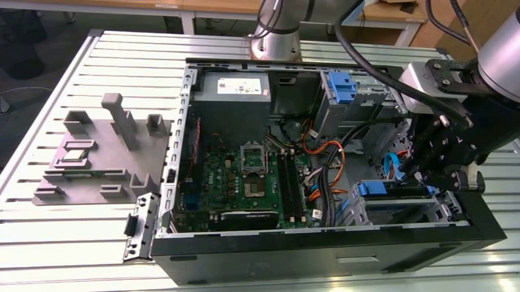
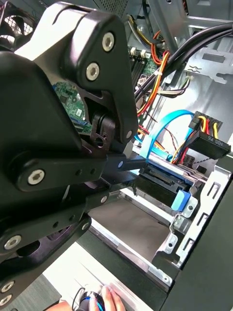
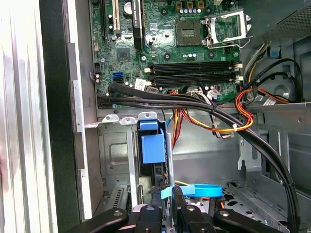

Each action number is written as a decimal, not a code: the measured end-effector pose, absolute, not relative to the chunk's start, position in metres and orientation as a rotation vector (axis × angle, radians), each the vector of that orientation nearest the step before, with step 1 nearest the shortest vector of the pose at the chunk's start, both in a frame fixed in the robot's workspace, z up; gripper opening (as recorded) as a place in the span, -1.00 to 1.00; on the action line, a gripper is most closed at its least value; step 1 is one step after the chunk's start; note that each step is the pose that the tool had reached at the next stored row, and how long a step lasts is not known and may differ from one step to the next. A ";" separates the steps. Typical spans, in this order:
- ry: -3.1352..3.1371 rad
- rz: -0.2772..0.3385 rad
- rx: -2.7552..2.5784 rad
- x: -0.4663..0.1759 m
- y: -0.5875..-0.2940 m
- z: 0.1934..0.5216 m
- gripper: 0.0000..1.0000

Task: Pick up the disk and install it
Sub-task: 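Insert the first disk wire, then insert the second disk wire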

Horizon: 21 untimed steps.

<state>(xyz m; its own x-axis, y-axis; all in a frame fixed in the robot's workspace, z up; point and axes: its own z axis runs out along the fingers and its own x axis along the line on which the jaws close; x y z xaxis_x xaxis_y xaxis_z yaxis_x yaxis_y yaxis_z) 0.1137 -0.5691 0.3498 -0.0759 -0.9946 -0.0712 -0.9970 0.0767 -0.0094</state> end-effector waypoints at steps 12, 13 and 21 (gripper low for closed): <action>2.261 0.064 -2.095 0.117 -0.569 0.350 -0.53; 2.261 0.064 -2.095 0.117 -0.569 0.350 -0.53; 2.261 0.064 -2.095 0.117 -0.569 0.353 -0.53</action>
